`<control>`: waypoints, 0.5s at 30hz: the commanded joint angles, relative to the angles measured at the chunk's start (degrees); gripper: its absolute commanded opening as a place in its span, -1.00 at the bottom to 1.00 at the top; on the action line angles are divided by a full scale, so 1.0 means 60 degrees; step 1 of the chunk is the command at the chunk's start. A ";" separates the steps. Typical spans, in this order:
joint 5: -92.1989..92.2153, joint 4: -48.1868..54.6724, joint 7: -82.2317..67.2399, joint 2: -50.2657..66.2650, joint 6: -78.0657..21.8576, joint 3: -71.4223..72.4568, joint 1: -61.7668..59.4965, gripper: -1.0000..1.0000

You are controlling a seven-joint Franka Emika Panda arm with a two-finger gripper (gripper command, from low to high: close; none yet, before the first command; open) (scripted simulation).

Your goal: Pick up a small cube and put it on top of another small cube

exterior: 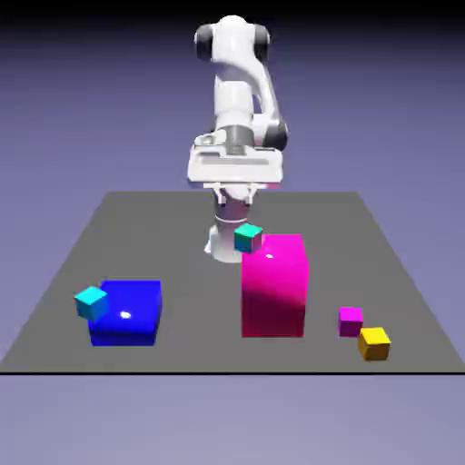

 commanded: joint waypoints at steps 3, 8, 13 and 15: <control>-0.0192 0.0901 0.1126 0.1037 -0.0675 0.0772 -0.0034 0.00; -0.0514 0.2401 0.3005 0.2767 -0.1800 0.2057 -0.0090 0.00; -0.0900 0.3729 0.4884 0.4498 -0.2832 0.3249 -0.0076 0.00; -0.1175 0.3932 0.5634 0.5190 -0.3065 0.3545 0.0063 0.00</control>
